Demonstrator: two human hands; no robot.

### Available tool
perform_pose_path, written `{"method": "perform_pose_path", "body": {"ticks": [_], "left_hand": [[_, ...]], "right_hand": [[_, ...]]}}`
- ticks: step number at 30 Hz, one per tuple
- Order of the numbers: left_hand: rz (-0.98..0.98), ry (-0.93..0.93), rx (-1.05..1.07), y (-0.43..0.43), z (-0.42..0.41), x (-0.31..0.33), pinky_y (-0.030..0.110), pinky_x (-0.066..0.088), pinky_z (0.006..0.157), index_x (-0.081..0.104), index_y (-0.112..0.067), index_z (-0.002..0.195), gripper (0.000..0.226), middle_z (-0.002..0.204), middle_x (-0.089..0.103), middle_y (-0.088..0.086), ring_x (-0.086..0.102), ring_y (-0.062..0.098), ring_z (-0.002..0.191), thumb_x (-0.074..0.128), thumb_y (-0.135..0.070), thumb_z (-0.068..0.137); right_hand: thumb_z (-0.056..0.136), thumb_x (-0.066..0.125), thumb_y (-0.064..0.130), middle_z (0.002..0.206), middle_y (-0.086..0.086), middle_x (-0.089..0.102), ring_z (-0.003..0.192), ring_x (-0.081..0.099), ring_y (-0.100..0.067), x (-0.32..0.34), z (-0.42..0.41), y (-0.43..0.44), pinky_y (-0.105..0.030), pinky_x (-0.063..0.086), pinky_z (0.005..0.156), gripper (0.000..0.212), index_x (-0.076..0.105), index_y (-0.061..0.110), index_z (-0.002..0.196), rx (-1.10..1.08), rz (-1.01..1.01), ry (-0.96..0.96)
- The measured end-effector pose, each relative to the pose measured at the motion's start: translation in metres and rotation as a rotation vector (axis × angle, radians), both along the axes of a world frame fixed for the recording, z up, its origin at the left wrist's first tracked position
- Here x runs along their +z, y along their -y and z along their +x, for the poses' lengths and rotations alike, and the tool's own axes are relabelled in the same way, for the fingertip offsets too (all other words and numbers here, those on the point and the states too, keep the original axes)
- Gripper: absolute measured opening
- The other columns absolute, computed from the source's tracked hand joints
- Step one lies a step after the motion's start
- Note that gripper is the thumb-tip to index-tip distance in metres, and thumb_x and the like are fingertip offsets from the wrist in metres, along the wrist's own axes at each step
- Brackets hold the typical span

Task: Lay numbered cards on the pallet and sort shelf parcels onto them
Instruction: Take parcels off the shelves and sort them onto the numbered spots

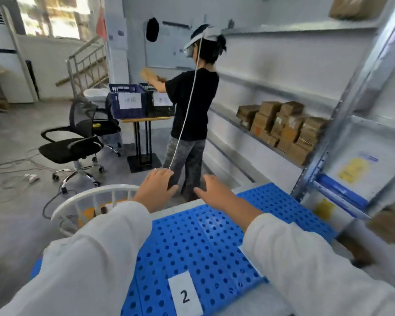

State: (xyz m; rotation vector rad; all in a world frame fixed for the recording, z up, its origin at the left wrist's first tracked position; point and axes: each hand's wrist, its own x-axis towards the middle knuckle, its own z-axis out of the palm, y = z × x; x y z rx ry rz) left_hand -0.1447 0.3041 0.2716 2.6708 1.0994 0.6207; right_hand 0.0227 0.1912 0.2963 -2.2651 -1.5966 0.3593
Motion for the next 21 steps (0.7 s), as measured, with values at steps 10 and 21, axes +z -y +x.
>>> {"method": "perform_pose_path", "body": {"ticks": [10, 21], "left_hand": [[-0.009, -0.066, -0.379, 0.187, 0.105, 0.030, 0.032, 0.029, 0.109, 0.043, -0.009, 0.139, 0.055, 0.141, 0.046, 0.007, 0.039, 0.022, 0.131, 0.049, -0.043, 0.096], [0.037, -0.093, -0.799, 0.402, 0.156, 0.029, 0.031, 0.021, 0.114, 0.037, -0.012, 0.145, 0.058, 0.150, 0.038, 0.004, 0.029, 0.020, 0.139, 0.049, -0.041, 0.096]], "right_hand": [[0.097, 0.046, 0.049, 0.158, -0.013, 0.020, 0.138, 0.035, -0.030, 0.007, 0.063, 0.222, -0.042, 0.036, 0.110, 0.077, 0.014, 0.007, 0.153, -0.327, -0.074, 0.055], [0.092, 0.055, 0.034, 0.125, -0.012, 0.051, 0.122, 0.049, -0.033, 0.005, 0.042, 0.485, -0.041, 0.043, 0.100, 0.045, 0.049, 0.009, 0.128, -0.725, -0.020, -0.025]]}}
